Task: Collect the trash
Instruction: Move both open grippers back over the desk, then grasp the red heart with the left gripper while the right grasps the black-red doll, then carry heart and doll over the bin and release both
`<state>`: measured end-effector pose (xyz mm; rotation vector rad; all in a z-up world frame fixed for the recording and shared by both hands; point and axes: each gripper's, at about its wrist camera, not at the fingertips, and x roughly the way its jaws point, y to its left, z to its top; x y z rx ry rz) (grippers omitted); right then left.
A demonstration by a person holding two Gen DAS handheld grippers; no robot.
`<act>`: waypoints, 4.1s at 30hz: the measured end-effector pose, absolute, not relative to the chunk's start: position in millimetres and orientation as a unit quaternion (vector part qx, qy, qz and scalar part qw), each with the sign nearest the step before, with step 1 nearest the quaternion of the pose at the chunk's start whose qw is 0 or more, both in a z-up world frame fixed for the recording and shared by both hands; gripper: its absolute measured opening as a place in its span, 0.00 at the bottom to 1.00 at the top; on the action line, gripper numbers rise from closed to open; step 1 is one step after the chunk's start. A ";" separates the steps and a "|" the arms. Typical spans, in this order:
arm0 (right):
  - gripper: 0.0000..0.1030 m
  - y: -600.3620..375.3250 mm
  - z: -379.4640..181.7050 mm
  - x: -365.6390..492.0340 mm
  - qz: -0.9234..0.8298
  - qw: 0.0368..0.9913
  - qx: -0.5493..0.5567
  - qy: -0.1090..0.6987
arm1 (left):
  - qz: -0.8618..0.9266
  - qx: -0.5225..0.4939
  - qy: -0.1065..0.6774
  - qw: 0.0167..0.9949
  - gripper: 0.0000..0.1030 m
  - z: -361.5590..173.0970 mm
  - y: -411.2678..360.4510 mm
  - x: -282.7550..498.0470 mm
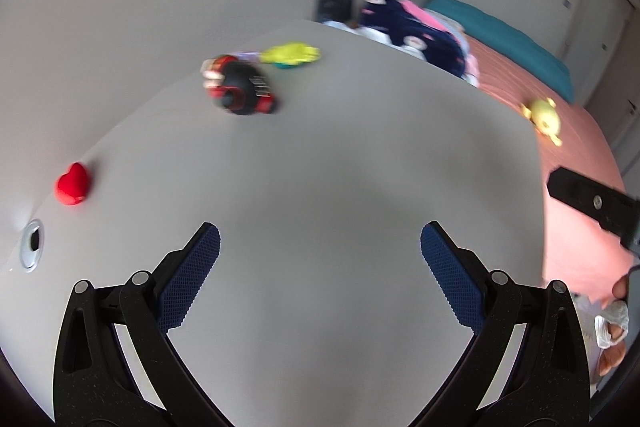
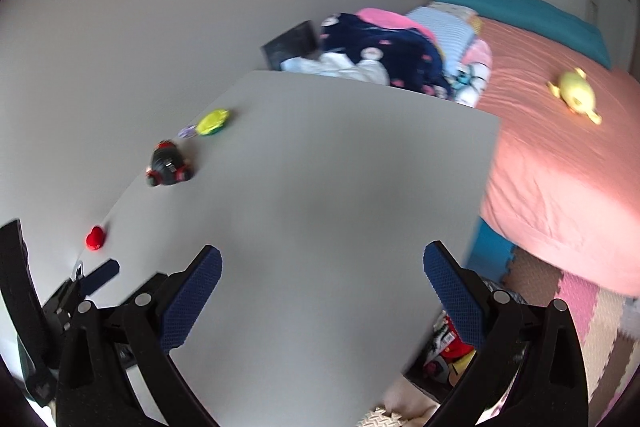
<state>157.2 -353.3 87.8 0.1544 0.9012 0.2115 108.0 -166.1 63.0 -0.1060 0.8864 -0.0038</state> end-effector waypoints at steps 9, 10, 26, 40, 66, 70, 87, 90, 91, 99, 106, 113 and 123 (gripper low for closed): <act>0.98 -286.4 78.0 181.6 0.154 0.880 0.044 0.448 | 0.100 -0.110 0.408 0.901 0.95 60.9 -68.7 120.1; 0.98 -277.6 77.4 185.3 0.159 0.878 0.039 0.450 | 0.112 -0.117 0.403 0.901 0.95 60.4 -57.0 120.7; 0.98 -175.9 72.5 236.6 0.212 0.866 -0.012 0.452 | 0.225 -0.119 0.413 0.874 0.95 30.4 38.0 147.7; 0.95 -96.5 52.1 294.0 0.200 0.856 -0.096 0.466 | 0.240 -0.111 0.429 0.864 0.50 29.3 57.0 151.4; 0.56 -148.4 53.8 257.2 0.199 0.848 -0.028 0.490 | 0.196 -0.086 0.433 0.875 0.46 27.1 25.8 152.1; 0.56 -180.3 67.1 236.3 0.191 0.856 -0.013 0.481 | 0.179 -0.074 0.423 0.885 0.46 38.0 12.8 153.2; 0.56 -346.7 110.7 144.8 0.129 0.887 0.047 0.441 | 0.052 -0.047 0.395 0.916 0.46 97.2 -140.3 78.8; 0.56 -382.2 112.9 124.0 0.115 0.891 0.062 0.434 | 0.031 -0.030 0.393 0.919 0.46 105.0 -172.6 63.6; 0.56 -390.6 113.0 119.3 0.111 0.892 0.066 0.433 | 0.021 -0.023 0.392 0.919 0.46 107.5 -187.9 57.9; 0.56 -483.1 110.4 70.8 0.060 0.899 0.098 0.423 | -0.056 0.018 0.396 0.917 0.46 106.5 -294.2 37.4; 0.56 -556.9 105.1 33.8 -0.005 0.901 0.120 0.417 | -0.120 0.069 0.404 0.904 0.46 92.5 -387.2 30.0; 0.56 -615.7 90.5 4.9 -0.054 0.893 0.152 0.419 | -0.175 0.107 0.415 0.886 0.46 75.5 -454.6 19.4; 0.56 -651.3 65.2 0.8 -0.079 0.879 0.169 0.439 | -0.216 0.134 0.433 0.865 0.46 55.8 -503.0 17.5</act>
